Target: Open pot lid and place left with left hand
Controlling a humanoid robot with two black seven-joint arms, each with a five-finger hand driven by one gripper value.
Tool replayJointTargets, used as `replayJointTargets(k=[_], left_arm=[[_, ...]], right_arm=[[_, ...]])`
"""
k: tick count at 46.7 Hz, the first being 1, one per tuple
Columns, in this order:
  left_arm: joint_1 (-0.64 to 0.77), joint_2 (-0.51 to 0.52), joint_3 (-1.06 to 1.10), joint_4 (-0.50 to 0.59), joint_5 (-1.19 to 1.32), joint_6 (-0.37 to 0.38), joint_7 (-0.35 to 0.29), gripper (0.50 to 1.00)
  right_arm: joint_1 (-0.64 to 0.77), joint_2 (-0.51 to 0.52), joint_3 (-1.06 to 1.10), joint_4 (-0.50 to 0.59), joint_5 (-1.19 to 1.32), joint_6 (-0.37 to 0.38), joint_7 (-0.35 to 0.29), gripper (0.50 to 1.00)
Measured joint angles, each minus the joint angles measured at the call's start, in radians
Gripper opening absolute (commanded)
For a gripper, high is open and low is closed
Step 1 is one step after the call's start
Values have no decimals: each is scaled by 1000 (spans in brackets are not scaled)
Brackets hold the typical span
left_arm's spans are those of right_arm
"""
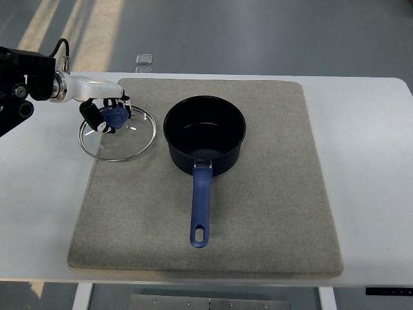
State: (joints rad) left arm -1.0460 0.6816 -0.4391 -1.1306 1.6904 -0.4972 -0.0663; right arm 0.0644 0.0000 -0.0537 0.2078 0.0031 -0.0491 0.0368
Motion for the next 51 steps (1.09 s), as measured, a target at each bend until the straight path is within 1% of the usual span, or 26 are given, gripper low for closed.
replayJointTargets(k=[4,7,8,14,19,25,35,44,51], left_arm=[[7,0,2,0,0,14,-1,891],[11,-6,2,0,-2,21,-1,983],[11,-10,2,0,-2,26,-1,988],[13,-12,-1,2,-24,61,-1,990],[14,-10,-5,5,-105,76,-1,990],[14,-5,-8,33,-386,111,-2,992],[14,-11,-9,111,-794,142,-2,992],[14,-26,-11,206,-1181,144,-11,992],[14,-45,-11,289,-1464,127,-14,992]], right_arm=[[0,0,0,0,0,0,0,915],[0,0,0,-1,0,0,0,915],[0,0,0,-1,0,0,0,915],[0,0,0,-1,0,0,0,915],[0,0,0,0,0,0,0,915],[0,0,0,-1,0,0,0,915],[0,0,0,-1,0,0,0,915],[0,0,0,0,0,0,0,915],[0,0,0,0,0,0,0,915]])
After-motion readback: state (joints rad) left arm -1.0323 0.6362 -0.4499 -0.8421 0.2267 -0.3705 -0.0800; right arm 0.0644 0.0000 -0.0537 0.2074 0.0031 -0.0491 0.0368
